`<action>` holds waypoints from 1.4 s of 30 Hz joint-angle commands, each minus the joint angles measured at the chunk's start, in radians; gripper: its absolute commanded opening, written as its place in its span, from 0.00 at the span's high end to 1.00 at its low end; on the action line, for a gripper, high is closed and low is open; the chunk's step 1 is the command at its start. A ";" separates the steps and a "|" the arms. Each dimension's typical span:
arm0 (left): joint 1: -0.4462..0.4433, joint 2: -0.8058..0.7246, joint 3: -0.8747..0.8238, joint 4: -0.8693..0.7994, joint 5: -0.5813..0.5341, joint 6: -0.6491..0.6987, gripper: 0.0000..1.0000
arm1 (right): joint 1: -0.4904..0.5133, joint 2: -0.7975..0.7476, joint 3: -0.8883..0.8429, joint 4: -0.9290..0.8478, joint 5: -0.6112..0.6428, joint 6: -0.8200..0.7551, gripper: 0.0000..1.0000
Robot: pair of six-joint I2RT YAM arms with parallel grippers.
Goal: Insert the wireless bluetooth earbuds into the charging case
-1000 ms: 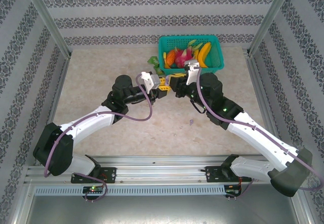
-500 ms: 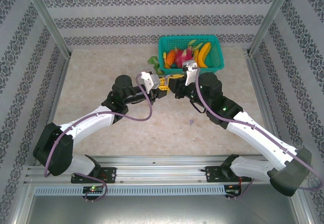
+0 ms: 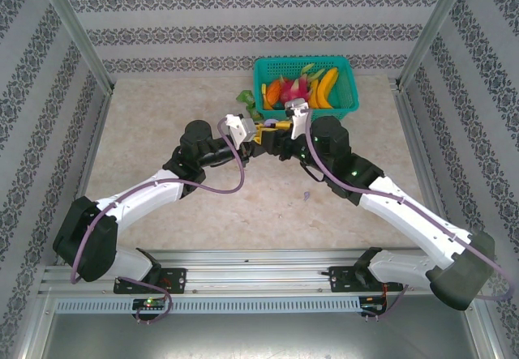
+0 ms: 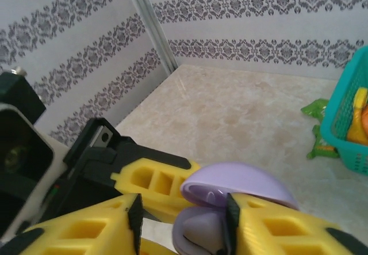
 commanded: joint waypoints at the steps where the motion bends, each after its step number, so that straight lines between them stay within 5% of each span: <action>1: -0.015 -0.003 0.000 0.098 0.004 -0.010 1.00 | -0.004 0.006 0.054 -0.062 -0.008 0.053 0.46; 10: -0.014 0.001 -0.041 0.140 -0.017 -0.021 1.00 | -0.100 -0.085 0.116 -0.120 0.007 0.218 0.37; 20: -0.014 -0.027 -0.110 0.174 -0.062 -0.016 1.00 | -0.277 -0.170 0.020 -0.506 0.139 0.439 0.36; 30: -0.013 -0.074 -0.147 0.164 -0.082 -0.004 1.00 | -0.291 0.054 -0.213 -0.611 0.153 0.518 0.40; 42: -0.013 -0.095 -0.151 0.148 -0.077 -0.010 1.00 | -0.245 0.331 -0.208 -0.491 0.095 0.387 0.52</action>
